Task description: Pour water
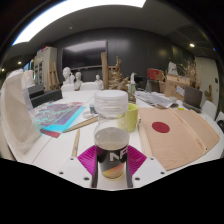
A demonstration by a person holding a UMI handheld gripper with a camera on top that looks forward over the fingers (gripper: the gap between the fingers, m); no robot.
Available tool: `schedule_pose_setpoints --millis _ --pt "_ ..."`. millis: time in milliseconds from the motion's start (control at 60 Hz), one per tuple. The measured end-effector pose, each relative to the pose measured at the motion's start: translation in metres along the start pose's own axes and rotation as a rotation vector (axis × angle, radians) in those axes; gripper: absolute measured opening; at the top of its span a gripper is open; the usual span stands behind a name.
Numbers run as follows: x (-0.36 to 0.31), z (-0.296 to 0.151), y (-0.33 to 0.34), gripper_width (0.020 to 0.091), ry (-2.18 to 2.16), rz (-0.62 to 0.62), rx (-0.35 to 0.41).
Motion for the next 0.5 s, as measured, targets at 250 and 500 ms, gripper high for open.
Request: schedule_pose_setpoints --millis 250,500 --pt "0.002 -0.002 -0.001 0.0250 0.059 0.039 -0.009" --pt "-0.033 -0.084 -0.015 0.0250 -0.116 -0.043 0.074"
Point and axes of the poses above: the point between the fingertips, and its own axes, seen from behind it with the camera up: x to the right, z down, y backward, against the way the camera looks, the point moved 1 cm from there along y, backward, against the way the camera looks, and after that the axes turned 2 degrees about -y, right-handed, at the moved point
